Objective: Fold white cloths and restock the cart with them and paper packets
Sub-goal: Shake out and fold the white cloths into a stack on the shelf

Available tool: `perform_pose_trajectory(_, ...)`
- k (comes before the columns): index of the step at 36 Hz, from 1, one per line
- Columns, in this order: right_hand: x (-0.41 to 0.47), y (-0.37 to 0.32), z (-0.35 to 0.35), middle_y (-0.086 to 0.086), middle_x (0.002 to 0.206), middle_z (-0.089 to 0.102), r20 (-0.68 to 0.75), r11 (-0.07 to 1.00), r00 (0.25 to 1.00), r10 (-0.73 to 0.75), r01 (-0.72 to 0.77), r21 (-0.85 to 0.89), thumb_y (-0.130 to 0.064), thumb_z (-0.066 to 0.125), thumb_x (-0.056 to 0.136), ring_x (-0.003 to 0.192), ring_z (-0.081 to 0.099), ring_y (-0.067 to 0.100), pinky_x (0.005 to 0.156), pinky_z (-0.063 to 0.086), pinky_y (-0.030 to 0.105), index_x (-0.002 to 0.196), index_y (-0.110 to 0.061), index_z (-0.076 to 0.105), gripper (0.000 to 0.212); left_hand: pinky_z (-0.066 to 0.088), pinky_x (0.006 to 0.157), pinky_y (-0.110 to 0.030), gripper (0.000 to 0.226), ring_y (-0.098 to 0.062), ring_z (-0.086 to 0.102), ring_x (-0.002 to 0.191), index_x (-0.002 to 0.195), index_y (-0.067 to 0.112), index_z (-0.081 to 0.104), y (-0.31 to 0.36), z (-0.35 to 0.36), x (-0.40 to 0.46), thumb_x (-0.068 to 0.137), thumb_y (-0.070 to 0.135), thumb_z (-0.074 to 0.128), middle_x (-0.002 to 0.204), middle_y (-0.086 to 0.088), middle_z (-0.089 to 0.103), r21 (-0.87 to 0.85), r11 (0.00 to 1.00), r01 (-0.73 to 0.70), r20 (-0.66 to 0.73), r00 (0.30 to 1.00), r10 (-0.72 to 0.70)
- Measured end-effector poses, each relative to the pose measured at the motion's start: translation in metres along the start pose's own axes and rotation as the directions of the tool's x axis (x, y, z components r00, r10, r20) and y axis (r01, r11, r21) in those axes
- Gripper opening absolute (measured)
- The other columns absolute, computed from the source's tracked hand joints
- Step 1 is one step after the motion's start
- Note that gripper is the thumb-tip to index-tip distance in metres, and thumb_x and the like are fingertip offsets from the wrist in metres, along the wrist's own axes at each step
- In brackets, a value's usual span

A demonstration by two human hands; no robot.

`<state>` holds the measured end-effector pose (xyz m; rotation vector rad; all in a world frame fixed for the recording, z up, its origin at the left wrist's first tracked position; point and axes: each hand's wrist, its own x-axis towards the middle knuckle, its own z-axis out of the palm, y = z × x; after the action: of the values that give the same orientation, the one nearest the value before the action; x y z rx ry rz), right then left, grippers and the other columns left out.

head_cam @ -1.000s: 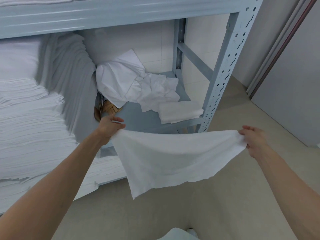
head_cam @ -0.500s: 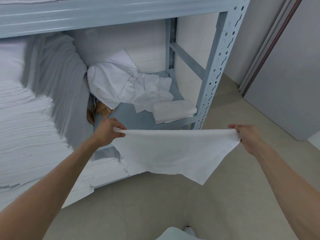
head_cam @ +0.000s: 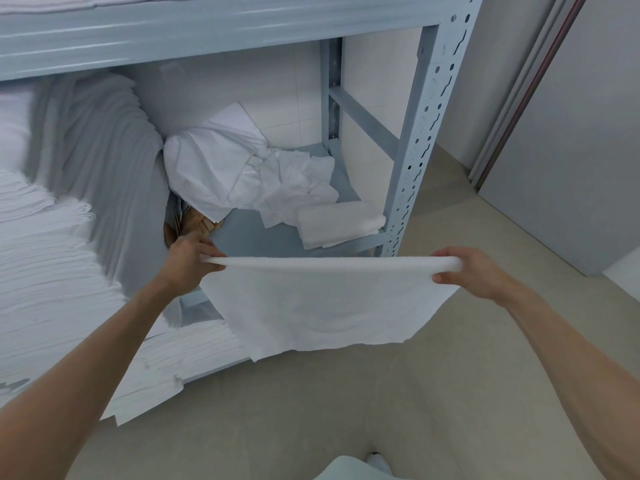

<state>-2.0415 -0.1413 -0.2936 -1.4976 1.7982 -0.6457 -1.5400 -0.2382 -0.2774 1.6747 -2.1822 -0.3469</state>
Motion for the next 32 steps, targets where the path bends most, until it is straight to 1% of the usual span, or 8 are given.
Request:
perform_pose_trajectory(4, -0.001, 0.007, -0.001, 0.005, 0.091, 0.069, -0.019, 0.998, 1.0, -0.011, 0.01, -0.068, -0.01, 0.076, 0.085, 0.08, 0.057, 0.018, 0.067, 0.041, 0.024, 0.102, -0.019, 0.071, 0.02, 0.035, 0.071, -0.024, 0.016, -0.018, 0.057, 0.08, 0.094, 0.001, 0.079, -0.003, 0.0, -0.001, 0.079, 0.008, 0.08, 0.092, -0.014, 0.073, -0.12, 0.99, 0.071, 0.01, 0.997, -0.07)
perform_pose_trajectory(10, -0.005, 0.016, -0.004, 0.006, 0.08, 0.06, -0.076, 0.986, 0.997, -0.029, 0.016, -0.168, -0.008, 0.065, 0.093, 0.074, 0.051, 0.022, 0.062, 0.035, 0.024, 0.092, -0.007, 0.064, 0.002, 0.041, 0.067, -0.031, 0.018, -0.022, 0.056, 0.071, 0.098, 0.012, 0.08, -0.01, 0.0, -0.006, 0.083, 0.023, 0.078, 0.074, -0.004, 0.068, -0.135, 0.97, 0.201, 0.063, 0.979, -0.194)
perform_pose_trajectory(16, -0.009, 0.03, -0.004, -0.001, 0.058, 0.034, -0.095, 0.984, 0.994, 0.052, -0.067, -0.163, -0.014, 0.061, 0.097, 0.055, 0.031, 0.015, 0.051, 0.021, 0.027, 0.062, -0.01, 0.043, 0.04, 0.043, 0.053, -0.006, 0.008, -0.004, 0.061, 0.063, 0.089, 0.014, 0.078, -0.008, -0.004, -0.011, 0.084, 0.02, 0.077, 0.067, 0.013, 0.068, -0.356, 0.894, 0.27, 0.061, 0.962, -0.267)
perform_pose_trajectory(19, -0.009, 0.031, 0.0, -0.001, 0.06, 0.033, -0.127, 0.992, 0.99, 0.053, -0.067, -0.106, -0.017, 0.061, 0.097, 0.057, 0.032, 0.017, 0.052, 0.02, 0.029, 0.059, -0.01, 0.043, 0.043, 0.048, 0.056, -0.014, 0.005, -0.002, 0.065, 0.058, 0.08, 0.025, 0.074, -0.003, -0.008, -0.008, 0.082, 0.023, 0.079, 0.059, 0.021, 0.069, -0.45, 0.838, 0.308, 0.036, 0.944, -0.328)
perform_pose_trajectory(21, -0.009, 0.029, 0.003, 0.007, 0.07, 0.04, -0.144, 0.995, 0.989, 0.032, -0.046, -0.093, -0.017, 0.059, 0.098, 0.065, 0.039, 0.021, 0.056, 0.022, 0.032, 0.069, 0.006, 0.054, 0.038, 0.051, 0.063, -0.022, 0.008, -0.013, 0.065, 0.064, 0.08, 0.02, 0.075, -0.004, -0.011, -0.006, 0.078, 0.022, 0.082, 0.063, 0.014, 0.071, -0.51, 0.8, 0.317, 0.002, 0.93, -0.368)
perform_pose_trajectory(25, -0.011, 0.028, 0.006, 0.006, 0.095, 0.064, -0.167, 0.993, 0.984, 0.065, -0.047, 0.112, -0.023, 0.057, 0.1, 0.084, 0.058, 0.019, 0.071, 0.041, 0.022, 0.095, -0.007, 0.069, 0.021, 0.052, 0.069, -0.028, 0.022, -0.02, 0.065, 0.071, 0.089, 0.009, 0.076, -0.006, -0.013, -0.006, 0.074, 0.021, 0.086, 0.081, -0.006, 0.072, -0.623, 0.694, 0.361, 0.011, 0.891, -0.453)
perform_pose_trajectory(28, -0.012, 0.025, 0.011, 0.011, 0.103, 0.072, -0.167, 0.926, 0.976, 0.14, -0.069, 0.372, -0.024, 0.053, 0.102, 0.092, 0.065, 0.025, 0.088, 0.049, 0.038, 0.11, -0.005, 0.071, 0.028, 0.058, 0.075, -0.035, 0.022, -0.026, 0.065, 0.08, 0.097, 0.006, 0.074, -0.003, -0.011, -0.007, 0.08, 0.019, 0.081, 0.091, -0.012, 0.071, -0.715, 0.568, 0.407, 0.082, 0.856, -0.511)
perform_pose_trajectory(32, -0.009, 0.018, 0.014, 0.006, 0.094, 0.075, -0.207, 0.761, 0.953, 0.222, -0.036, 0.647, -0.019, 0.054, 0.101, 0.08, 0.07, 0.017, 0.074, 0.058, 0.028, 0.109, -0.004, 0.07, 0.022, 0.06, 0.059, -0.022, 0.021, -0.021, 0.067, 0.079, 0.11, 0.002, 0.069, 0.001, -0.014, -0.008, 0.091, 0.012, 0.068, 0.093, -0.011, 0.071, -0.787, 0.464, 0.407, 0.185, 0.873, -0.451)
